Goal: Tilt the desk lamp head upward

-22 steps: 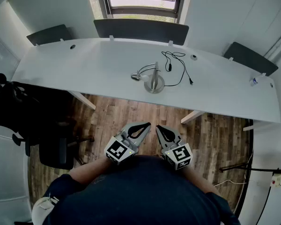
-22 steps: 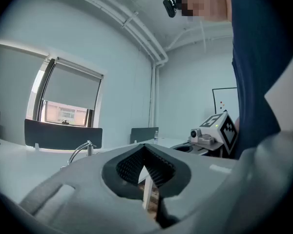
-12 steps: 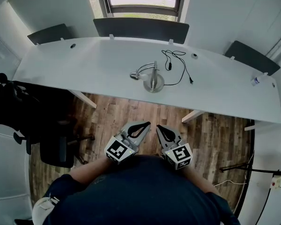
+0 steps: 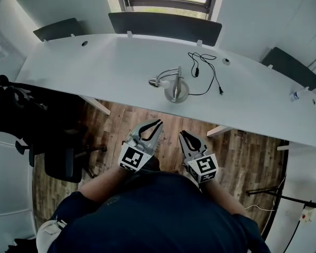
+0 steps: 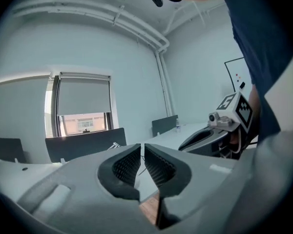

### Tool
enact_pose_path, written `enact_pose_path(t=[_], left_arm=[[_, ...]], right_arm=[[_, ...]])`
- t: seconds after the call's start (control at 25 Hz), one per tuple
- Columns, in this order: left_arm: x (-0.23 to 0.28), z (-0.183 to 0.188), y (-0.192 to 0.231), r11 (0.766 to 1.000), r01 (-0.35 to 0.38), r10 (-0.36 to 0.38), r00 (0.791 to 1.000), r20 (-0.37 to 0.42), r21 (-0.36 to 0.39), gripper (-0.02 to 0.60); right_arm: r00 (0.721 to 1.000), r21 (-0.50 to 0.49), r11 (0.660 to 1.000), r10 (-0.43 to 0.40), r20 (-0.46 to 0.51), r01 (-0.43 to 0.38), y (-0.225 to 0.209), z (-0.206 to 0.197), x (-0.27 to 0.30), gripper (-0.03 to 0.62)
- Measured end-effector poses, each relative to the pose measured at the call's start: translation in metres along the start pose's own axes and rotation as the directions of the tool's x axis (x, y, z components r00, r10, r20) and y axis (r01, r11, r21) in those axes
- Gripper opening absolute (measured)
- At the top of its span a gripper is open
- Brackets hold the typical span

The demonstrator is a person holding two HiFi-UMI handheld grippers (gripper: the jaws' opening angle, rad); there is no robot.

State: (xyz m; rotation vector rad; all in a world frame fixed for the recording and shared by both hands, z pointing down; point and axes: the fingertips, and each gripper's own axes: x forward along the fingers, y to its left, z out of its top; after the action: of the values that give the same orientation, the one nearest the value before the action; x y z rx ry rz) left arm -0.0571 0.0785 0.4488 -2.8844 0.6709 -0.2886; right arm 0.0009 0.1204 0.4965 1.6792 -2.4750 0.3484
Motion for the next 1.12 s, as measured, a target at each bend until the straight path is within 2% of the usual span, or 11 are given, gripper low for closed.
enact_pose_path(t=[0.24,0.52,0.64,0.8,0.96,1.12], left_arm=[[0.052,-0.023,0.079,0.999,-0.006,0.007,1.000,-0.021,0.040,0.057],[0.106,-0.038,0.136,0.996,0.067,-0.066,0.998,-0.022,0.053,0.071],[0.123,-0.052,0.147,0.994,0.104,-0.104,0.994,-0.017,0.043,0.074],[0.140,-0.067,0.153,0.991,0.132,-0.130,0.990,-0.056,0.030,0.075],[0.155,-0.080,0.158,0.993,0.117,-0.113,0.988,-0.103,0.032,0.080],[0.170,-0.092,0.163,0.997,0.069,-0.061,0.987,-0.151,0.044,0.089]], right_arm=[[0.997,-0.031,0.997,-0.068,-0.029,0.067,-0.041,0.017,0.063,0.051],[0.989,-0.021,0.991,-0.136,-0.060,0.135,-0.081,0.033,0.129,0.055],[0.983,-0.015,0.986,-0.165,-0.076,0.164,-0.095,0.032,0.148,0.060],[0.977,-0.006,0.981,-0.191,-0.099,0.192,-0.116,0.024,0.163,0.069],[0.979,-0.010,0.987,-0.162,-0.120,0.162,-0.132,0.019,0.174,0.074],[0.982,-0.026,0.994,-0.113,-0.152,0.111,-0.150,0.008,0.183,0.087]])
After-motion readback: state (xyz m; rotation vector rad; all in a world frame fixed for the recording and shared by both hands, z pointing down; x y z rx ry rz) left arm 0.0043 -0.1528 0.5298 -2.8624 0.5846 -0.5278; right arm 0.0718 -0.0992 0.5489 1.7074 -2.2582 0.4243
